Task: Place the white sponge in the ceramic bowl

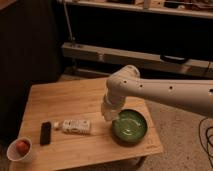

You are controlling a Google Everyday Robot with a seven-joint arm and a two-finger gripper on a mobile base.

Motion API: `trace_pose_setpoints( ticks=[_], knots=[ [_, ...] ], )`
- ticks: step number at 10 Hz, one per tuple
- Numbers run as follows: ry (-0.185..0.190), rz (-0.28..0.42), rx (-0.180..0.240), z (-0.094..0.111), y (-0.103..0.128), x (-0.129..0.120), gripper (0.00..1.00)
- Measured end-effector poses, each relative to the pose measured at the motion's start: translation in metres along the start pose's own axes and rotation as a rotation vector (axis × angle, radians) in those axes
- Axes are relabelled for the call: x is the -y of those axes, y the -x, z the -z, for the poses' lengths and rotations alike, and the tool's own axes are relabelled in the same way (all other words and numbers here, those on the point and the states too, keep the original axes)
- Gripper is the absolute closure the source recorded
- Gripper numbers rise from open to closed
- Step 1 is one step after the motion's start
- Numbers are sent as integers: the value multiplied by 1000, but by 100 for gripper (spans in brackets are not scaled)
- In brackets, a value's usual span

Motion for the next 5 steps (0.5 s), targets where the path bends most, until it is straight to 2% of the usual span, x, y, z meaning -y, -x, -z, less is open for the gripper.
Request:
trace_pose_setpoints(
  ticks=[3,5],
  knots=[
    [-18,-42,-14,-3,5,-36,100],
    [-28,-69,-34,-7,6,-50,100]
  ],
)
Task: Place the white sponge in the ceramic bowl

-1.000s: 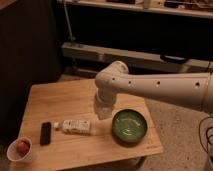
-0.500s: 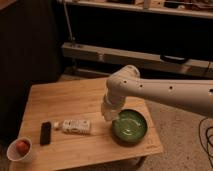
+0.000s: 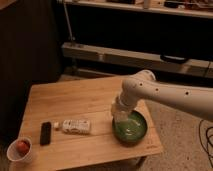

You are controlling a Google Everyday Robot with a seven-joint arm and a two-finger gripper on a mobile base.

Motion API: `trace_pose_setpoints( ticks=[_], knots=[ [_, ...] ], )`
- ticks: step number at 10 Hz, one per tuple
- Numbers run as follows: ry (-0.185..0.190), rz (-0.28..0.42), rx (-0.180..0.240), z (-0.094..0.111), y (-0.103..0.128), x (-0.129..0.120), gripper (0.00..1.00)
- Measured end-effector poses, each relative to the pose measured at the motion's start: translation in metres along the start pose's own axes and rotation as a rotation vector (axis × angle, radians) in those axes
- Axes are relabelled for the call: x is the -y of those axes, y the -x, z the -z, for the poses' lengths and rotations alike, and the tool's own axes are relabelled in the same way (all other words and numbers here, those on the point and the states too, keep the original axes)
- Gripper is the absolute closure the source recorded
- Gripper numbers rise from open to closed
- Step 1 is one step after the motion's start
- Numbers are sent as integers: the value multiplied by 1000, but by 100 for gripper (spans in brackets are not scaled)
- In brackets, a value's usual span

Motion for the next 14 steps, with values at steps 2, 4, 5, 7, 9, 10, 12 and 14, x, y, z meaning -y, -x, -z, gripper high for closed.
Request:
trace_pose_setpoints(
  ticks=[2,4,5,7,9,10,12,14],
  knots=[
    [-8,-15,-12,-5,3,-3,100],
    [-8,-26,-17,-10,8,-16,100],
    [-13,-28,-20,-17,8,-18,100],
    [-17,-46,-24,-21,9,-24,97],
    [-16,-44,-22,-24,7,-16,79],
    [-19,-48,-23,-27,7,-16,69],
    [-18,-57,-25,-28,9,-23,51],
    [-22,-59,-26,-31,10,-23,29]
  ],
)
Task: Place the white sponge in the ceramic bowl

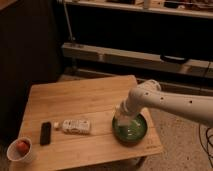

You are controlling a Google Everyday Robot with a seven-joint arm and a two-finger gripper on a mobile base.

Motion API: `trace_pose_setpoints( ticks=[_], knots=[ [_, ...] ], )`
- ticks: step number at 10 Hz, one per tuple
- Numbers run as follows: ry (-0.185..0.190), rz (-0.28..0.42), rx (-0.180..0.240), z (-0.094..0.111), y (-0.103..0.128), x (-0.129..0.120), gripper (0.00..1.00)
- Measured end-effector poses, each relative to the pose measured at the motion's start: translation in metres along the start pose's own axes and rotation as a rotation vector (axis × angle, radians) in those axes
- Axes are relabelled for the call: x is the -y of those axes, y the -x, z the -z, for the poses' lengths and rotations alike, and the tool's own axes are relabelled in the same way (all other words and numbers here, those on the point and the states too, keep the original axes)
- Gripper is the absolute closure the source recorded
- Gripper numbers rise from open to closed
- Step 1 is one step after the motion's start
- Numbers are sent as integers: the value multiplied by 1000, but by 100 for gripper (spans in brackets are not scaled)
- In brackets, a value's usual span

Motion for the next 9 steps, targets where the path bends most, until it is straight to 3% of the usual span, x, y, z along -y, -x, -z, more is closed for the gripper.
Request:
trace_pose_setpoints(
  ticks=[3,9],
  knots=[
    [-1,-10,0,-5,0,1,3],
    [-5,-15,0,-10,2,-2,2]
  ],
)
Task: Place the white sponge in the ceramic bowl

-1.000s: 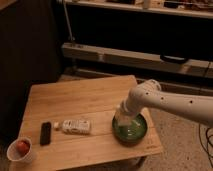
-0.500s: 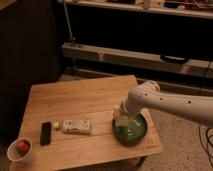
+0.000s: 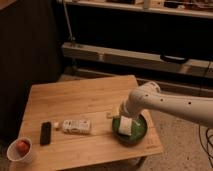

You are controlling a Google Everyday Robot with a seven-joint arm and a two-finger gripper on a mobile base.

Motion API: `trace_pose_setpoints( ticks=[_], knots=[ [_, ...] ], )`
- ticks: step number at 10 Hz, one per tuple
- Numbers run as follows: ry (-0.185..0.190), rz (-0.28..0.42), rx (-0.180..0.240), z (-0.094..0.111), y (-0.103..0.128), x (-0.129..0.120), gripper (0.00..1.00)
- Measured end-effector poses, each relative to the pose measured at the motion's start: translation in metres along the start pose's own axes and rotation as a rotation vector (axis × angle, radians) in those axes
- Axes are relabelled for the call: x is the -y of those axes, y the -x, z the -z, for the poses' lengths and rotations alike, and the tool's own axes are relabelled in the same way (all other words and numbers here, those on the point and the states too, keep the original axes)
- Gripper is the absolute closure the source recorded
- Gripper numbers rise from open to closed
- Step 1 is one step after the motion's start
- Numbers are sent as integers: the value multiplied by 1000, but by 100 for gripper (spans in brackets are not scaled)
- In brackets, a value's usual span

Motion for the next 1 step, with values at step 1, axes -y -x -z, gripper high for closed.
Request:
trace_pose_setpoints(
  ticks=[1],
  knots=[
    [1,-3,0,1,0,-2,2]
  ],
)
